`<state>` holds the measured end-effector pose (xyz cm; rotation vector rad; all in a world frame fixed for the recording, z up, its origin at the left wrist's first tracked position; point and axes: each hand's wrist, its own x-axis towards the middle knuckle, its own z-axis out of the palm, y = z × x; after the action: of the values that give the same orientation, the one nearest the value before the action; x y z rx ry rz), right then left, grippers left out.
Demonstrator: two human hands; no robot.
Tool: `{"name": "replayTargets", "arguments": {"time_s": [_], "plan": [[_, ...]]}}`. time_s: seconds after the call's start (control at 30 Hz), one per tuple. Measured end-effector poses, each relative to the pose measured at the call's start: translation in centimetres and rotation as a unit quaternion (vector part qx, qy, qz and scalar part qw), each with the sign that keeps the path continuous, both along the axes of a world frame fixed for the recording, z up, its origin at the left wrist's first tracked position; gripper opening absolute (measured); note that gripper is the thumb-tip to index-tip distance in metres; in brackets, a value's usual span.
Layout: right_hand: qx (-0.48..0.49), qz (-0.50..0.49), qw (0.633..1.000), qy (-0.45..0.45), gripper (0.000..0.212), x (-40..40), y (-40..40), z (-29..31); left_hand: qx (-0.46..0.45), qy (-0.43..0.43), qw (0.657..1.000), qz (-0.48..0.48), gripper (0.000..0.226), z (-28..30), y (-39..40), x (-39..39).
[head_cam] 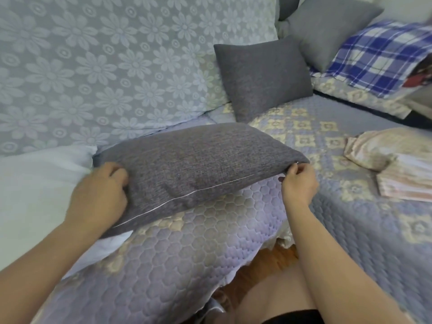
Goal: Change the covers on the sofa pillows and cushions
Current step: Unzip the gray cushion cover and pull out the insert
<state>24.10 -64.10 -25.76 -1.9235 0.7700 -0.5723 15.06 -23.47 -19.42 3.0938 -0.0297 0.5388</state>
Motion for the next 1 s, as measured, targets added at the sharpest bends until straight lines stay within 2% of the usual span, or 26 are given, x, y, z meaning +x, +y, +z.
{"name": "replayTargets", "arguments": {"time_s": [0.07, 0.13, 0.23, 0.3, 0.5, 0.6, 0.67, 0.73, 0.87, 0.93, 1.0], "plan": [[-0.010, 0.004, 1.000, 0.002, 0.015, -0.2, -0.3, 0.2, -0.052, -0.047, 0.996, -0.063, 0.026, -0.3, -3.6, -0.9], [-0.030, 0.021, 0.999, 0.002, 0.011, -0.5, -0.4, 0.5, -0.066, -0.030, 0.991, -0.111, 0.038, -1.2, -7.4, -1.8], [-0.101, 0.051, 0.994, 0.014, 0.014, -0.8, -0.4, 0.7, -0.035, -0.002, 0.988, -0.153, 0.057, -2.9, -11.4, -2.1], [-0.113, 0.053, 0.992, 0.017, 0.016, -0.8, -0.6, 0.6, -0.003, 0.022, 0.989, -0.149, 0.066, -4.1, -12.5, -1.6], [-0.109, 0.072, 0.991, 0.035, 0.027, -1.5, -1.9, 1.2, 0.055, 0.044, 0.985, -0.157, 0.077, -5.9, -11.6, -0.5], [-0.043, 0.108, 0.993, 0.019, 0.018, -1.7, -2.2, 0.8, 0.116, 0.033, 0.980, -0.161, 0.098, -6.4, -9.6, -0.4], [-0.009, 0.128, 0.992, 0.007, 0.020, -1.6, -2.2, 0.4, 0.141, 0.013, 0.981, -0.134, 0.109, -6.5, -7.9, -0.4], [-0.015, 0.140, 0.990, -0.004, 0.022, -1.6, -2.4, 0.1, 0.162, -0.007, 0.979, -0.121, 0.106, -6.6, -6.6, -0.3], [-0.060, 0.141, 0.988, -0.010, 0.026, -1.3, -2.4, 0.5, 0.204, -0.021, 0.967, -0.150, 0.066, -6.3, -5.7, 0.6], [-0.097, 0.140, 0.985, 0.002, 0.028, -1.7, -1.9, 1.0, 0.226, -0.016, 0.959, -0.168, 0.058, -5.3, -5.2, 1.6], [-0.147, 0.166, 0.974, 0.039, 0.027, -2.9, -0.8, 1.4, 0.242, -0.029, 0.960, -0.135, 0.053, -3.8, -4.0, 3.6]]}}
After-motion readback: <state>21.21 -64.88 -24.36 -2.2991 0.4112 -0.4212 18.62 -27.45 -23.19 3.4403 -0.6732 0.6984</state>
